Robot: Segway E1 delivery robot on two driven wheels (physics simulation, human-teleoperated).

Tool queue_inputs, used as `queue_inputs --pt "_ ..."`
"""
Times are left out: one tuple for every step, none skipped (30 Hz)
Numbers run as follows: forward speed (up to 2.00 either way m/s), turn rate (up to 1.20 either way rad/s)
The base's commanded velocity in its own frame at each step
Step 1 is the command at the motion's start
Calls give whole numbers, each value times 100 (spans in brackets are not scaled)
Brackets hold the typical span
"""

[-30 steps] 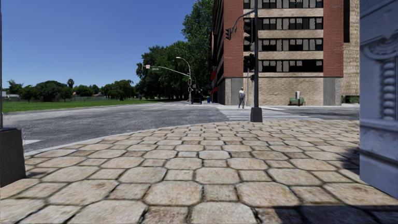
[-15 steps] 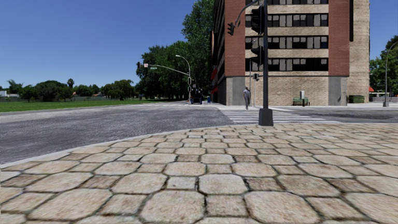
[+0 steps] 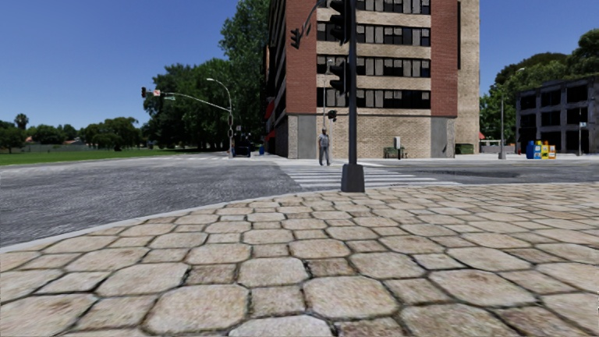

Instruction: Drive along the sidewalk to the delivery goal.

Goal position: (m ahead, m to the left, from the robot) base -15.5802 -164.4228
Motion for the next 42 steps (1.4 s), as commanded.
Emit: queue_inputs --pt "133 -56" --pt "137 -56" --pt "143 -56" --pt "145 -56" --pt "146 -56" --pt "146 -56" --pt "146 -56" --pt "146 -56" --pt "146 -56" --pt "146 -56" --pt "146 -56" --pt "146 -56" --pt "146 -56" --pt "146 -56" --pt "146 -56" --pt "146 -56" --pt "146 -56" --pt "147 -56" --pt "147 -56" --pt "147 -56" --pt "167 -56" --pt "168 -56" --pt "169 -56" --pt "169 -56" --pt "172 -56" --pt "173 -56" --pt "173 -56" --pt "173 -56" --pt "174 -56" --pt "174 -56" --pt "174 -56" --pt "175 -56" --pt "175 -56" --pt "179 -56" --pt "179 -56" --pt "186 -56" --pt "195 -56" --pt "200 -56" --pt "200 -56" --pt "200 -56" --pt "200 -56" --pt "200 -56"
